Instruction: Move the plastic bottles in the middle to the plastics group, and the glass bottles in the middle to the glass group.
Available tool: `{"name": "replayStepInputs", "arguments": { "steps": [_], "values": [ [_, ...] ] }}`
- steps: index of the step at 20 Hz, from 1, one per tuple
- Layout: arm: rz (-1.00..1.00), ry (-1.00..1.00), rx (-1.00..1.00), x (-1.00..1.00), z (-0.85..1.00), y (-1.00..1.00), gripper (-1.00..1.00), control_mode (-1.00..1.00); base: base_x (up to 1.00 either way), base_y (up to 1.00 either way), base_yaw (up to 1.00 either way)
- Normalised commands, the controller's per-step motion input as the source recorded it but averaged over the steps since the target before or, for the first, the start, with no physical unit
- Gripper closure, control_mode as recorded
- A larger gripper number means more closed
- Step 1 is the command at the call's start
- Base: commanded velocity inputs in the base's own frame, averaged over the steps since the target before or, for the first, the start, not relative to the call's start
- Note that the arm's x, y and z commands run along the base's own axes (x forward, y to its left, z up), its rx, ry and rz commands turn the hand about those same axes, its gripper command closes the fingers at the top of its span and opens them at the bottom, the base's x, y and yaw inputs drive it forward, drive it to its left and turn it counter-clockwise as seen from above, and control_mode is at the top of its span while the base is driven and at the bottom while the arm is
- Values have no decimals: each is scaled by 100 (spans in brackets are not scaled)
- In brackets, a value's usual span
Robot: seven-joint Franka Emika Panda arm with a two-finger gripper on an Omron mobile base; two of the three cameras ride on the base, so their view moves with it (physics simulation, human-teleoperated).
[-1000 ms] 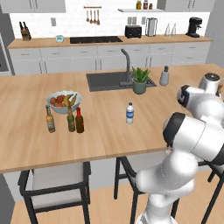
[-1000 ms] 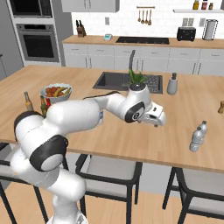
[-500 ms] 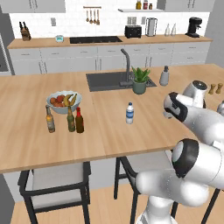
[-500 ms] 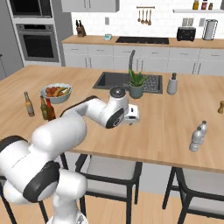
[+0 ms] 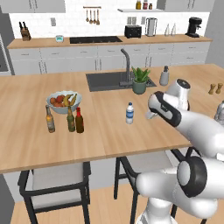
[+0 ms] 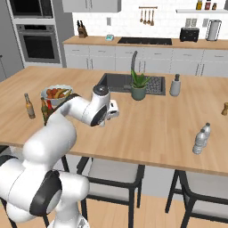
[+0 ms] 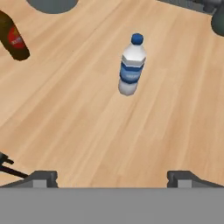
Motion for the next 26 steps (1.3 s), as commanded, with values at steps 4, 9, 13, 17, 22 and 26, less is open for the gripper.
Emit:
{"name": "replayStepInputs", "arguments": {
  "steps": [4, 9, 13, 17, 22, 26],
  "values": [
    [2, 11, 0, 24, 12, 75, -100, -100, 0, 0, 0],
    [-16, 20, -2, 60, 1, 12, -100, -100, 0, 0, 0],
    [-24, 12, 0, 53, 8, 0, -100, -100, 0, 0, 0],
    [-20, 6, -3, 48, -3, 3, -100, -100, 0, 0, 0],
    [-13, 0, -1, 45, -16, 8, -100, -100, 0, 0, 0],
    [-5, -6, 0, 8, -30, 9, -100, -100, 0, 0, 0]
  ]
}}
